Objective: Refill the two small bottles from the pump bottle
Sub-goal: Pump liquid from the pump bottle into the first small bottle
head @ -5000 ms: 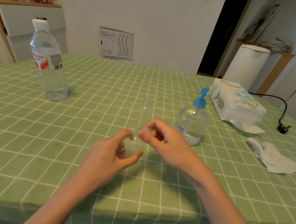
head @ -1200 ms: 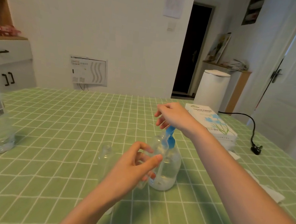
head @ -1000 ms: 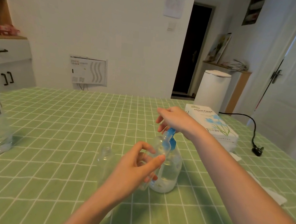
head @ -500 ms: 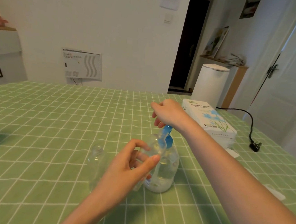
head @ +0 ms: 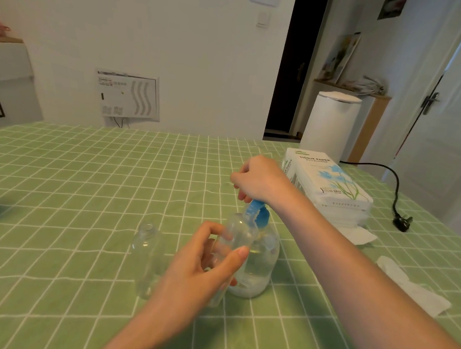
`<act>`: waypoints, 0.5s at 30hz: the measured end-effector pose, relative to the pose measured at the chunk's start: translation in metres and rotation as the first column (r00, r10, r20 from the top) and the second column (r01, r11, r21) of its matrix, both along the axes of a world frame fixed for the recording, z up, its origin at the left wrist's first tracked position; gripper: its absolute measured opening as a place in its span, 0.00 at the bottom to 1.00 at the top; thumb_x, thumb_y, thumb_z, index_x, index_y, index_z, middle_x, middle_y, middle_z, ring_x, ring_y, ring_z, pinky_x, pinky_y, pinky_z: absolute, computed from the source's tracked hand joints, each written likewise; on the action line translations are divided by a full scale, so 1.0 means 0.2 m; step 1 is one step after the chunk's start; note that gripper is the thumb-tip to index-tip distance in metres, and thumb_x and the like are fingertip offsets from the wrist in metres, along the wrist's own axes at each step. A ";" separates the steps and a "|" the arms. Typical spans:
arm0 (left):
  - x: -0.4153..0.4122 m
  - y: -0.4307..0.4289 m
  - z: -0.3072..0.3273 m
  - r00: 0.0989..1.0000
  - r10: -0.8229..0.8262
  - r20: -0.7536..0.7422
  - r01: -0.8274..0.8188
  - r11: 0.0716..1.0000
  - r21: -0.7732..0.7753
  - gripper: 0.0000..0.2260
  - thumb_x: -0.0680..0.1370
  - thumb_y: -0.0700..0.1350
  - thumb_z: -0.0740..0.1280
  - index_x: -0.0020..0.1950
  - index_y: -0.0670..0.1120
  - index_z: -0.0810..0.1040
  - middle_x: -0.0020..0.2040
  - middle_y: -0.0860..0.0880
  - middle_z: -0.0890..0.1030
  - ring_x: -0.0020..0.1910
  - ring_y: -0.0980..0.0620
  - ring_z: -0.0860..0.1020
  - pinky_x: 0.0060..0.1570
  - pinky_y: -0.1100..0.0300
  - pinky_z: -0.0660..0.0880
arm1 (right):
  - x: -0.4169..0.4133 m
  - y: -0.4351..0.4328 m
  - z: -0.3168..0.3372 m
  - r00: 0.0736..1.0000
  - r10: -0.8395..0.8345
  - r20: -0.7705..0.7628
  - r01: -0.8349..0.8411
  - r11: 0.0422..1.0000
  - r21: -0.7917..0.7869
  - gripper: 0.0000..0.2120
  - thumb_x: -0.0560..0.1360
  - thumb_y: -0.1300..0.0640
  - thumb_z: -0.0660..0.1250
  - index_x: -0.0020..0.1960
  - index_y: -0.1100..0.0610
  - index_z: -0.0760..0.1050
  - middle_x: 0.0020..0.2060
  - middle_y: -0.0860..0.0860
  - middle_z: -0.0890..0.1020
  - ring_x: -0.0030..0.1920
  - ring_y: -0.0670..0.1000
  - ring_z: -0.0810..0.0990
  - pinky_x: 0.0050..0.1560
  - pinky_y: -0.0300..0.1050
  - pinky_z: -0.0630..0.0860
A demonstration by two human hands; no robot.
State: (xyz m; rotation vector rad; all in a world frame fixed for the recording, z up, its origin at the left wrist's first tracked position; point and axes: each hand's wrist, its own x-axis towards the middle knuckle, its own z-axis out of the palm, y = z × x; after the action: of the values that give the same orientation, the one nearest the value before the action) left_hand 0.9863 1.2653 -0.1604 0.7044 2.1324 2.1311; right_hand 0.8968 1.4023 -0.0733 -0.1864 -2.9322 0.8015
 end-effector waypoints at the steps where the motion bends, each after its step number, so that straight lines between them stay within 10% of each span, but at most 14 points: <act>1: 0.00 0.00 -0.01 1.000 0.005 0.000 -0.005 1.000 -0.007 0.12 0.67 0.60 0.69 0.45 0.56 0.74 0.37 0.51 0.82 0.35 0.52 0.81 0.38 0.60 0.78 | 0.00 0.00 -0.01 1.000 -0.001 0.008 0.001 1.000 0.002 0.14 0.75 0.56 0.61 0.51 0.65 0.79 0.45 0.59 0.85 0.48 0.58 0.84 0.51 0.54 0.80; 15: 0.00 0.01 0.02 1.000 0.021 0.001 -0.021 0.999 0.032 0.11 0.66 0.59 0.69 0.45 0.58 0.75 0.37 0.53 0.80 0.40 0.47 0.82 0.46 0.44 0.79 | 0.02 -0.02 0.06 0.993 0.001 -0.120 -0.002 1.000 -0.011 0.16 0.73 0.59 0.60 0.53 0.68 0.79 0.47 0.63 0.83 0.35 0.61 0.79 0.50 0.59 0.79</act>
State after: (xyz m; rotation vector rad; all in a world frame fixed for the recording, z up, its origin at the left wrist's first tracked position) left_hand 0.9863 1.2677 -0.1566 0.6867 2.1192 2.1799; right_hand 0.9001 1.3985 -0.0610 -0.1321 -2.8167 0.7998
